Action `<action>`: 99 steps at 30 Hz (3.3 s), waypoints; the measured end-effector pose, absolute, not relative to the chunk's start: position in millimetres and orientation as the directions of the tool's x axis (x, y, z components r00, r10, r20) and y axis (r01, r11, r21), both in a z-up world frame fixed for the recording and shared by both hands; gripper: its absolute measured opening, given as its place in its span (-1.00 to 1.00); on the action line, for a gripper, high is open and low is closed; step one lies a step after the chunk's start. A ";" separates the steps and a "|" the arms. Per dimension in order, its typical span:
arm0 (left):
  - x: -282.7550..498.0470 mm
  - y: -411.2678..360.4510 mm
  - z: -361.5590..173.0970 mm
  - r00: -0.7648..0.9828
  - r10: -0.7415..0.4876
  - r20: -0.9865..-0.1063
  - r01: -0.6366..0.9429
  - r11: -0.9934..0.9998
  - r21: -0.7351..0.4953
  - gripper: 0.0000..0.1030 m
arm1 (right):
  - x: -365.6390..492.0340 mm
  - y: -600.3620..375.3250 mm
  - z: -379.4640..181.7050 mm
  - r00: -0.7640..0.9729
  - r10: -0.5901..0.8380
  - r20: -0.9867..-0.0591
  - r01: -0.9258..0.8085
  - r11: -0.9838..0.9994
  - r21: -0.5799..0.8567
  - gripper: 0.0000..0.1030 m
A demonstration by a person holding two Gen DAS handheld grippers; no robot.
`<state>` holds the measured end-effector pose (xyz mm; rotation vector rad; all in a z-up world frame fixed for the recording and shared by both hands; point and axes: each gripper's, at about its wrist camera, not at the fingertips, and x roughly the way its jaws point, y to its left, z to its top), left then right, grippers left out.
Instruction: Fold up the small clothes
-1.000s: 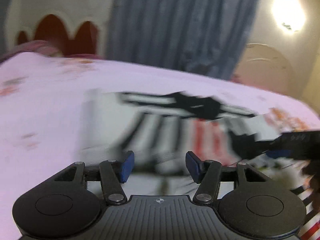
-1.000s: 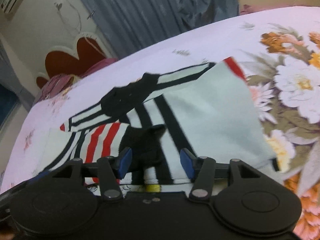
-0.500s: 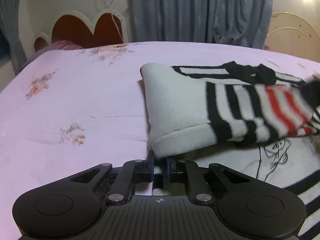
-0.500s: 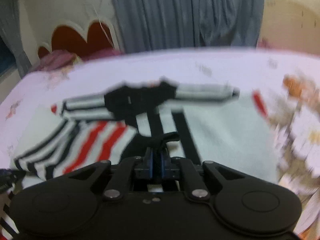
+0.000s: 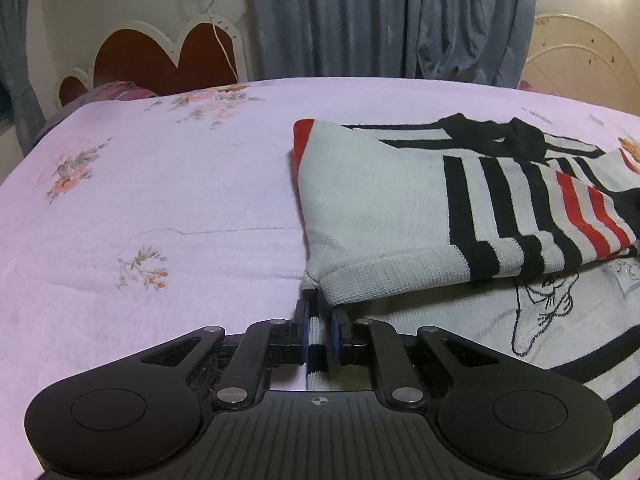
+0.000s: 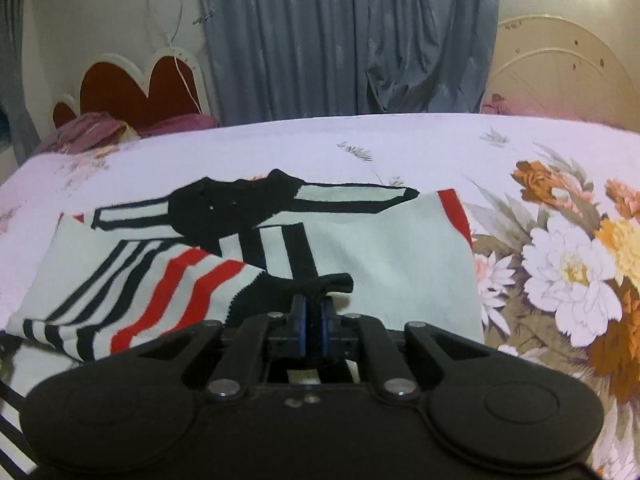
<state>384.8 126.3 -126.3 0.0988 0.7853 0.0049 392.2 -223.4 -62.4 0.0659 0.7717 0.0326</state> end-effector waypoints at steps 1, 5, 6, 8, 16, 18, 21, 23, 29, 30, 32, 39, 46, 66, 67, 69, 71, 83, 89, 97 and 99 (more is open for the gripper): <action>385.3 126.6 -125.8 0.706 0.039 -0.707 0.034 0.995 0.089 -0.80 | 395.0 -224.3 -68.8 0.701 0.048 -0.712 0.003 0.998 0.069 -0.88; 372.1 138.7 -111.3 0.741 0.073 -0.668 -0.042 0.997 0.063 -0.76 | 399.0 -225.7 -66.8 0.675 0.025 -0.737 0.026 0.998 0.057 -0.70; 362.0 143.7 -102.6 0.775 0.106 -0.623 -0.088 0.994 0.060 -0.73 | 395.6 -226.5 -60.2 0.685 0.002 -0.728 0.044 0.998 0.044 -0.55; 350.8 147.3 -86.4 0.819 0.101 -0.565 -0.110 0.994 0.019 -0.65 | 385.8 -230.6 -39.9 0.724 -0.004 -0.690 0.069 0.995 0.067 -0.53; 396.7 106.4 -135.9 0.663 -0.020 -0.749 0.006 1.000 -0.021 0.85 | 399.2 -182.7 -73.9 0.600 0.125 -0.791 -0.090 0.992 0.088 -0.63; 389.9 112.1 -130.2 0.692 -0.033 -0.721 0.001 0.999 -0.045 0.82 | 398.0 -191.8 -69.5 0.598 0.146 -0.788 -0.065 0.989 0.134 -0.67; 384.7 118.0 -109.0 0.775 -0.015 -0.632 -0.018 0.999 -0.046 0.77 | 398.9 -196.3 -54.7 0.642 0.114 -0.758 -0.048 0.993 0.108 -0.54; 394.9 118.3 -94.5 0.814 -0.027 -0.580 -0.004 0.999 -0.052 0.75 | 410.3 -200.1 -51.7 0.658 0.124 -0.743 -0.026 0.990 0.141 -0.57; 470.1 106.8 -102.6 0.747 -0.124 -0.653 0.116 0.992 -0.057 0.75 | 445.4 -171.5 -64.6 0.658 0.198 -0.726 -0.132 0.980 0.148 -0.69; 485.0 108.0 -116.7 0.681 -0.119 -0.722 0.110 0.992 -0.060 0.75 | 452.3 -168.2 -69.9 0.641 0.181 -0.746 -0.128 0.983 0.129 -0.73; 494.3 109.2 -119.2 0.668 -0.102 -0.737 0.111 0.993 -0.037 0.80 | 462.7 -169.3 -76.0 0.621 0.142 -0.771 -0.089 0.990 0.111 -0.78; 519.8 103.5 -94.1 0.752 -0.115 -0.649 0.147 0.989 -0.005 0.80 | 488.6 -167.6 -60.8 0.659 0.132 -0.741 -0.062 0.991 0.121 -0.57; 550.7 129.7 -126.9 0.663 -0.101 -0.742 0.101 0.994 -0.045 0.99 | 508.5 -171.8 -79.4 0.618 0.045 -0.785 0.003 0.998 0.059 -0.57; 420.4 104.4 -118.6 0.726 -0.055 -0.685 0.126 0.991 0.054 0.83 | 436.7 -204.7 -77.7 0.628 0.018 -0.778 -0.009 1.000 0.016 -0.68; 421.3 101.3 -116.0 0.733 -0.050 -0.678 0.119 0.991 0.056 0.83 | 434.6 -199.2 -73.3 0.630 0.002 -0.777 -0.007 1.000 -0.003 -0.63; 416.3 89.7 -108.6 0.748 -0.079 -0.659 0.141 0.989 0.041 0.83 | 425.5 -183.9 -63.4 0.663 0.027 -0.749 -0.033 0.999 0.007 -0.30; 408.5 74.1 -108.6 0.745 -0.106 -0.659 0.181 0.982 0.048 0.83 | 415.6 -171.6 -62.4 0.665 0.036 -0.746 -0.048 0.999 0.006 -0.33; 395.8 74.3 -124.5 0.719 -0.088 -0.690 0.192 0.979 0.075 0.83 | 395.9 -196.5 -80.6 0.633 -0.005 -0.774 -0.016 1.000 -0.019 -0.41; 394.6 71.0 -123.8 0.720 -0.063 -0.691 0.170 0.982 0.087 0.83 | 394.8 -199.4 -80.3 0.639 0.006 -0.769 -0.020 1.000 -0.009 -0.40; 393.4 67.5 -123.6 0.717 -0.038 -0.696 0.154 0.983 0.105 0.83 | 388.3 -199.8 -82.6 0.668 0.019 -0.744 -0.030 1.000 -0.002 -0.40; 394.6 65.4 -122.8 0.711 -0.028 -0.702 0.151 0.982 0.113 0.83 | 388.1 -199.7 -82.8 0.670 0.022 -0.742 -0.037 0.999 -0.004 -0.39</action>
